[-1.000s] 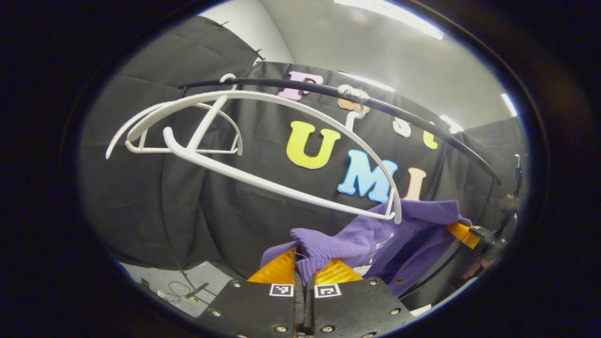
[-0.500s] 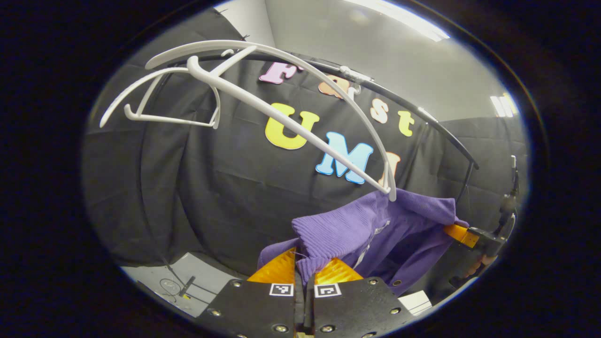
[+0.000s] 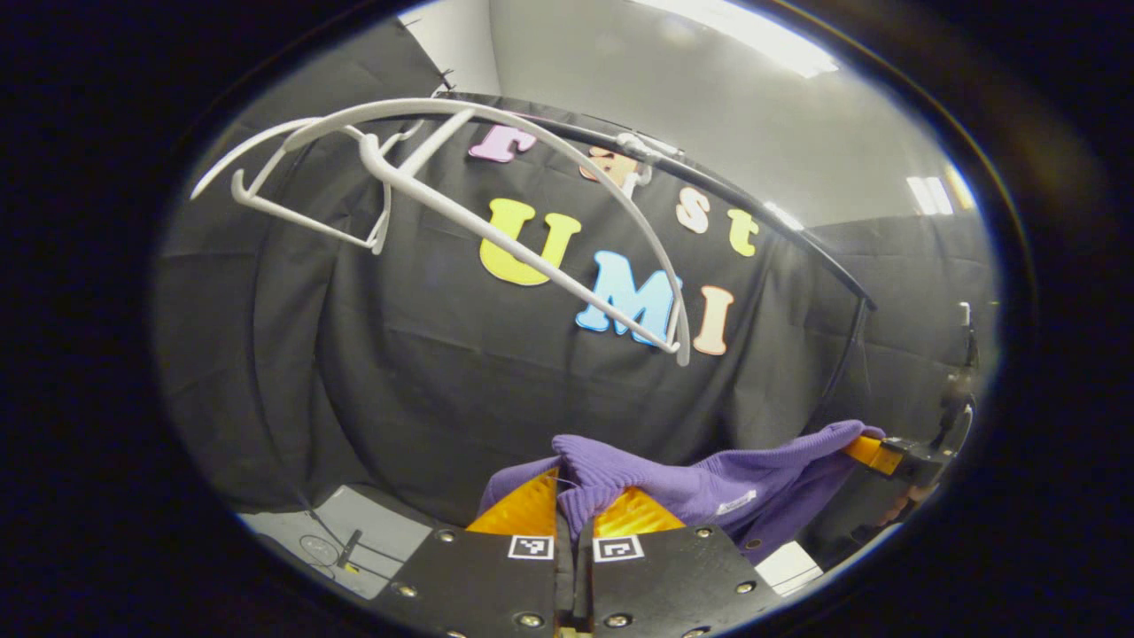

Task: Grasp the clothes on the hanger with both hands and then place them into the laundry hamper below.

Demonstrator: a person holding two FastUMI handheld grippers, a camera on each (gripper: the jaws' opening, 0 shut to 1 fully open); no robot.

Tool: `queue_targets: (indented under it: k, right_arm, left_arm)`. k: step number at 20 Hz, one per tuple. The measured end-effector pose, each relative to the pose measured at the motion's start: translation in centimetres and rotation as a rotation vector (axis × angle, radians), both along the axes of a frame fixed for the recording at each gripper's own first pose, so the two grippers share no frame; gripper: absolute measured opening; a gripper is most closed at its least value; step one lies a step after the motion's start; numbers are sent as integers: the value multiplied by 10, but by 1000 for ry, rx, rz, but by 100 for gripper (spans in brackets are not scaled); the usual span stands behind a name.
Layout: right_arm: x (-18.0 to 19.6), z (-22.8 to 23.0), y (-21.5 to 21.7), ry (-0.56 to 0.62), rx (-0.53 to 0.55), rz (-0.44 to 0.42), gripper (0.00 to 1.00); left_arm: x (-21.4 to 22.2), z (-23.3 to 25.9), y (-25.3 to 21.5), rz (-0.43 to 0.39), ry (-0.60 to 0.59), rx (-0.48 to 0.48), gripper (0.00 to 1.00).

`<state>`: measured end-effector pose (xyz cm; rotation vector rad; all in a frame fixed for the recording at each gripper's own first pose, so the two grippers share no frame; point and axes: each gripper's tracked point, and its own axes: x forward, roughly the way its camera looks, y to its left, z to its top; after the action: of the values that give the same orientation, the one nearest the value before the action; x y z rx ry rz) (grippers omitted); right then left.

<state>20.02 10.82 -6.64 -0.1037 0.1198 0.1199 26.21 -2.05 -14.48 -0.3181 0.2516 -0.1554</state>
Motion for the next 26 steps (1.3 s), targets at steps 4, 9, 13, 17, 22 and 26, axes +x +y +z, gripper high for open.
queue_targets:
  k: [4,9,13,17,22,26]
  right_arm:
    - [-26,20,-3,-13,48,3,0]
    - [-76,31,23,-21,64,56,0]
    - [-108,5,41,23,38,75,0]
    - [-137,-37,67,126,50,118,0]
    - [-165,-106,85,268,12,178,0]
    - [-171,-156,95,389,-9,189,0]
  left_arm:
    - [-31,19,7,-10,-25,2,6]
    - [-60,29,28,-21,-52,43,1]
    - [-105,5,52,-40,-16,87,1]
    - [-131,-35,60,-45,52,126,6]
    - [-161,-74,76,-37,130,165,1]
    - [-161,-128,62,-58,220,153,6]
